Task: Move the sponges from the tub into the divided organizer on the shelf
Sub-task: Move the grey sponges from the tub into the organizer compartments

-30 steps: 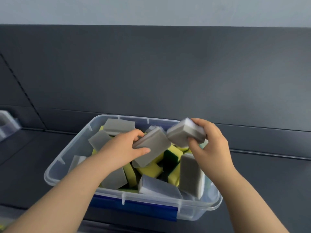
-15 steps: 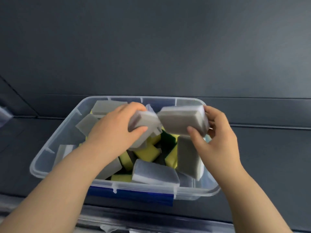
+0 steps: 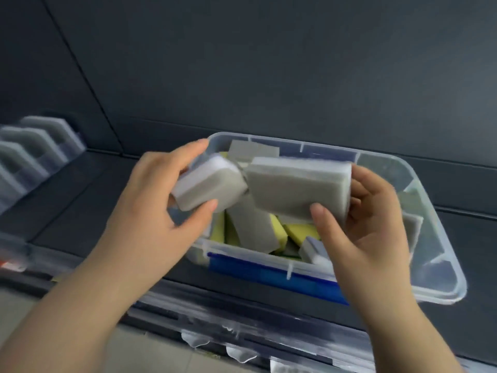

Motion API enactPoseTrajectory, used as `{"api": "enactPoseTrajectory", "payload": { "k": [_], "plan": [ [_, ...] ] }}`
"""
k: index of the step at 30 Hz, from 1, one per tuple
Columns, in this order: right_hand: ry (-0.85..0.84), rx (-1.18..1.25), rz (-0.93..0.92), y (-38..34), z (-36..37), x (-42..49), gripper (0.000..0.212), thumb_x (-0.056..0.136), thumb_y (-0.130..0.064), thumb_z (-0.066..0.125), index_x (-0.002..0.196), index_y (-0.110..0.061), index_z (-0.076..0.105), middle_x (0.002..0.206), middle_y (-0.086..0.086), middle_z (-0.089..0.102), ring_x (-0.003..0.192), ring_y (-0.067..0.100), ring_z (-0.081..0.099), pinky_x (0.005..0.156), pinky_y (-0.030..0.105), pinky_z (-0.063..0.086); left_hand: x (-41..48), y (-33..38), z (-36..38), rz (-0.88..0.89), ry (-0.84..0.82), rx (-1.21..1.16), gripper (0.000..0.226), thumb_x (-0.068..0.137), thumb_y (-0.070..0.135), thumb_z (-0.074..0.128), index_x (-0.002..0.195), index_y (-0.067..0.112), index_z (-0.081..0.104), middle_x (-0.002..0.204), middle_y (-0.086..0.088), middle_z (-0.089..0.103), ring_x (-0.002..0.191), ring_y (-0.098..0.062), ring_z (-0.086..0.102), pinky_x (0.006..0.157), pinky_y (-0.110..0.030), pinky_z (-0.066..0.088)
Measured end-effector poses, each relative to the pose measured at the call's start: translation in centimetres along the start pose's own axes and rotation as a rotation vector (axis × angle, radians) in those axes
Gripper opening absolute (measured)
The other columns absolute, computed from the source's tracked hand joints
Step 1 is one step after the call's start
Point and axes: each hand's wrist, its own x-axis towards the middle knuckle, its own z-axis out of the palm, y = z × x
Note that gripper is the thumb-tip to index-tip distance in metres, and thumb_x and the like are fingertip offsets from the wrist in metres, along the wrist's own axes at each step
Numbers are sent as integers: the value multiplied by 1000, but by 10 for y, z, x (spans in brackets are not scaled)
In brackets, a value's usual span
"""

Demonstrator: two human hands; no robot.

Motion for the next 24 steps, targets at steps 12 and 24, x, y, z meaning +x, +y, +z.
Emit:
{"api": "enactPoseTrajectory", "payload": {
  "k": [12, 24],
  "plan": [
    [-227, 83, -83, -79, 255, -100, 52, 78, -24, 65, 120, -47, 43, 114, -19, 56, 106, 6, 58, 83, 15, 48, -146, -185, -215, -206, 185, 74, 54, 72, 52, 61, 122, 47, 43, 112, 15, 57, 101, -13, 59, 81, -44, 52],
    [-364, -13, -76, -103, 403, -79, 48, 74, -40, 62, 113, -59, 41, 115, -33, 50, 103, -4, 55, 80, 5, 42, -175, -283, -302, -454, 265, 144, 56, 71, 24, 74, 117, 42, 49, 111, 20, 58, 101, 1, 53, 79, -6, 37]
  ]
}}
